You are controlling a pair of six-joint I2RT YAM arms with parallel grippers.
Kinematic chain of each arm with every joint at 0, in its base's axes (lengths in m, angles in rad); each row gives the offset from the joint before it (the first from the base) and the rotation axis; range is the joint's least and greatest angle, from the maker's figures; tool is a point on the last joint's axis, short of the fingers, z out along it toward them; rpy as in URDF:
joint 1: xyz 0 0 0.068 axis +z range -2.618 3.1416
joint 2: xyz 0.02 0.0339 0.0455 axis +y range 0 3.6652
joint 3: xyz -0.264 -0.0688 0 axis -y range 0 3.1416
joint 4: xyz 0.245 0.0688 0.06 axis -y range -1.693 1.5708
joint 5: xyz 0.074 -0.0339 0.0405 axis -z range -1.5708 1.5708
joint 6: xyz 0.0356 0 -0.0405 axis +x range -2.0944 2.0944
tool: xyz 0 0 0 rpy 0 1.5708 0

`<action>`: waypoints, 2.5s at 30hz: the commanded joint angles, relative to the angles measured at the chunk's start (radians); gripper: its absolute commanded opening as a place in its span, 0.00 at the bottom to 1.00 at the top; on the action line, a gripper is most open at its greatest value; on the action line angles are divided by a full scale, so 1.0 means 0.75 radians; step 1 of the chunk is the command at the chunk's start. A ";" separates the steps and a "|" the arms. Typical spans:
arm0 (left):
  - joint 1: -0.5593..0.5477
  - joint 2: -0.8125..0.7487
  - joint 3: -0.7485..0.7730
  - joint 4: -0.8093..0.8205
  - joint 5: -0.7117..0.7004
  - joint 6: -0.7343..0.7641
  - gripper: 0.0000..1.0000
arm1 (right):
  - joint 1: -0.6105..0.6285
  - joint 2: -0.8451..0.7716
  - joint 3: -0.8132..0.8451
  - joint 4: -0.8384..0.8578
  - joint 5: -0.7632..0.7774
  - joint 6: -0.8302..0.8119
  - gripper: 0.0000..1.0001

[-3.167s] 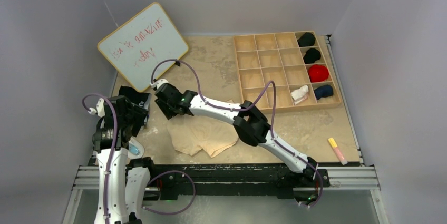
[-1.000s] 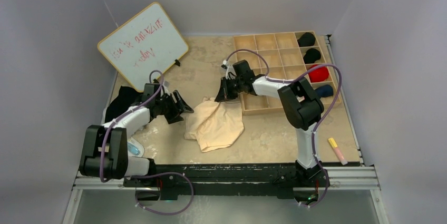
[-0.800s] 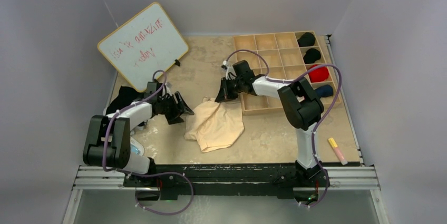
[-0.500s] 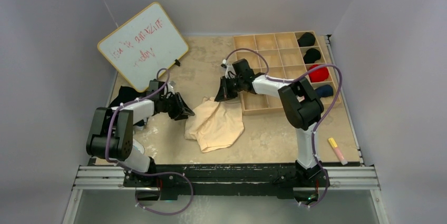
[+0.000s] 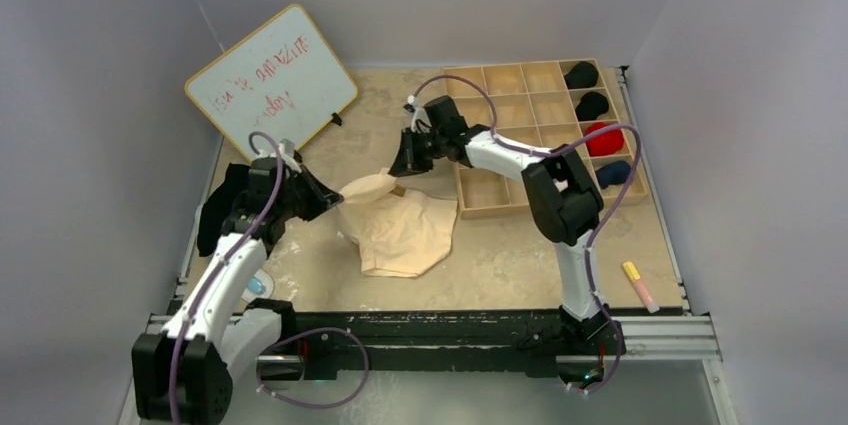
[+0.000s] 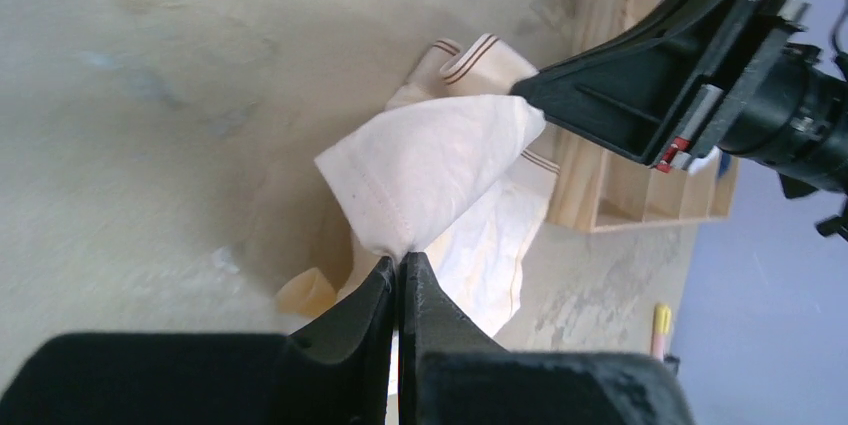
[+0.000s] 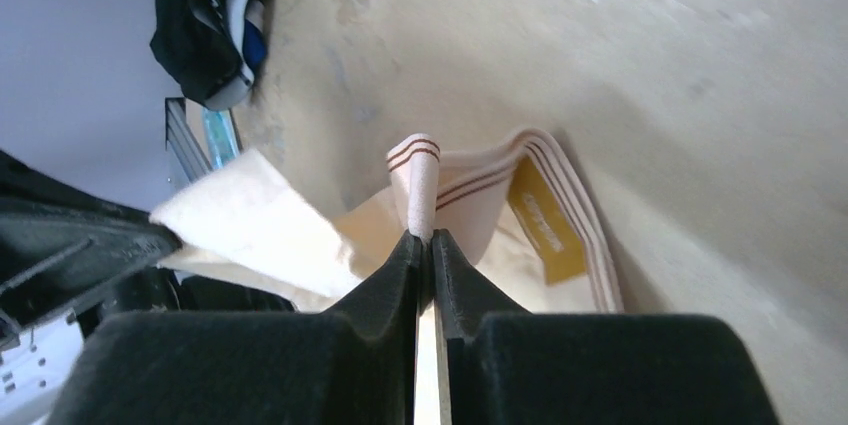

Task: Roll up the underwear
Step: Fold the underwear at the center of the board.

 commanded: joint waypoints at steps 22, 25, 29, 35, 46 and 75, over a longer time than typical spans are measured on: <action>-0.339 -0.366 -0.209 -0.028 0.080 0.033 0.01 | -0.018 -0.133 -0.281 0.124 -0.061 -0.078 0.21; -0.540 -0.236 -0.168 -0.025 0.024 0.055 0.12 | -0.026 -0.183 -0.305 0.059 -0.002 -0.150 0.30; -0.759 -0.089 -0.073 -0.091 -0.112 0.044 0.32 | -0.035 -0.226 -0.275 -0.060 0.107 -0.195 0.51; -0.774 -0.153 0.054 -0.333 -0.353 0.012 0.50 | -0.041 -0.219 -0.219 -0.078 0.052 -0.197 0.58; -0.774 -0.041 0.047 -0.214 -0.264 0.056 0.59 | -0.040 0.032 0.039 -0.073 -0.130 -0.186 0.64; -0.790 0.114 0.004 -0.090 -0.334 0.021 0.49 | -0.004 0.170 0.176 -0.139 -0.253 -0.140 0.41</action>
